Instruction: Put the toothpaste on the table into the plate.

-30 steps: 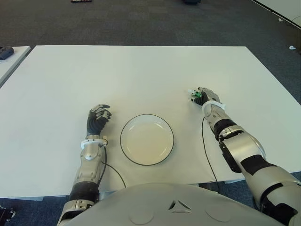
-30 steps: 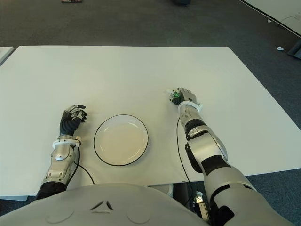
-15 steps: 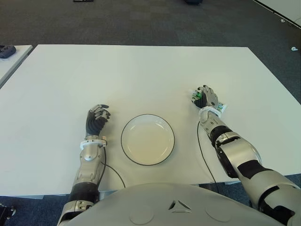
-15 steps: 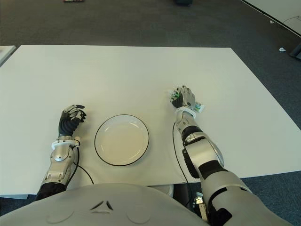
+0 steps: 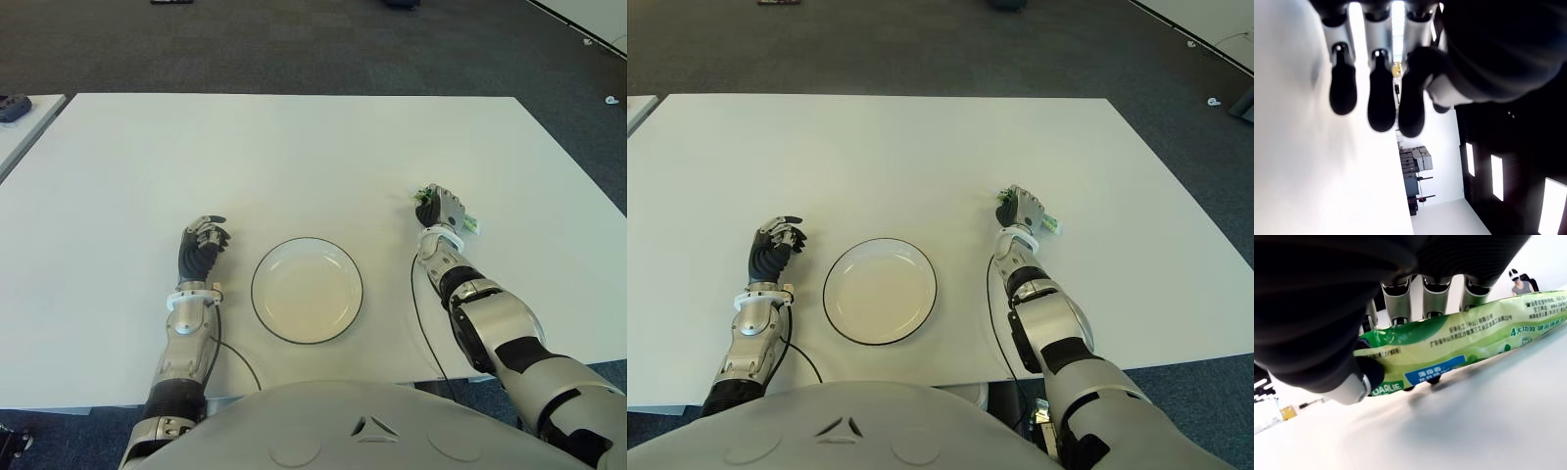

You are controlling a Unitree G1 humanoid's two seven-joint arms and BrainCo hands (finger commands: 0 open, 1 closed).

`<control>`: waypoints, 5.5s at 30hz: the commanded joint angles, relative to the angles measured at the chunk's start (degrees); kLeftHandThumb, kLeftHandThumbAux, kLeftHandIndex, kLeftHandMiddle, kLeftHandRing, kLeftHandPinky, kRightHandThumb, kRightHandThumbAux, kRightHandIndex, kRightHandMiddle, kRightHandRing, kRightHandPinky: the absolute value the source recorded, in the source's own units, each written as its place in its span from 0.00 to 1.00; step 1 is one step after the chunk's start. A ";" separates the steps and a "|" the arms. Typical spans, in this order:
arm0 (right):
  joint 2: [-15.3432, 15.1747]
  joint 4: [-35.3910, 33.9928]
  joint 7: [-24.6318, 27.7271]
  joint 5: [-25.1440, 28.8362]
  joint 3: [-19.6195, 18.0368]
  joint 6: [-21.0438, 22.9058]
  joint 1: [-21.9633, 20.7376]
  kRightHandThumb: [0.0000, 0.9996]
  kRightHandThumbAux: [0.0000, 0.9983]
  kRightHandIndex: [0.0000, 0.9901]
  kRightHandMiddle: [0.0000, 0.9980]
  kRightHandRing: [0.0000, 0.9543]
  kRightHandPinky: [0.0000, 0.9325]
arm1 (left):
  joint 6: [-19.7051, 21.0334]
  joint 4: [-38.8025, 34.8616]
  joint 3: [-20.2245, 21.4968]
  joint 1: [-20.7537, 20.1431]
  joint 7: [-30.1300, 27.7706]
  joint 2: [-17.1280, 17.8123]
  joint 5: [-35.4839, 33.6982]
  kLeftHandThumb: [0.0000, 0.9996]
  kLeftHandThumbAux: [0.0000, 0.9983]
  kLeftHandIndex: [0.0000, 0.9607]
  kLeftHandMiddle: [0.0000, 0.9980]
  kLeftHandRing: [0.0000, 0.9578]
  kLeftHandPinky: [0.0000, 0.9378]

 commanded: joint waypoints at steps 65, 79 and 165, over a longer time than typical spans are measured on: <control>3.24 -39.66 1.36 1.33 -2.24 -21.49 14.85 0.71 0.72 0.44 0.89 0.93 0.94 | -2.49 1.69 0.57 -0.98 0.74 -0.17 -0.73 0.83 0.68 0.42 0.49 0.65 0.66; 2.34 -59.54 18.06 3.39 0.16 -25.22 24.46 0.71 0.72 0.44 0.88 0.91 0.90 | -0.88 2.93 0.35 -2.03 0.92 0.26 0.54 0.83 0.68 0.42 0.50 0.66 0.65; -7.53 -79.72 56.47 -17.46 13.65 -15.98 29.38 0.47 0.23 0.00 0.00 0.00 0.00 | 0.04 1.76 0.19 -1.58 0.80 0.23 0.46 0.83 0.68 0.41 0.50 0.67 0.66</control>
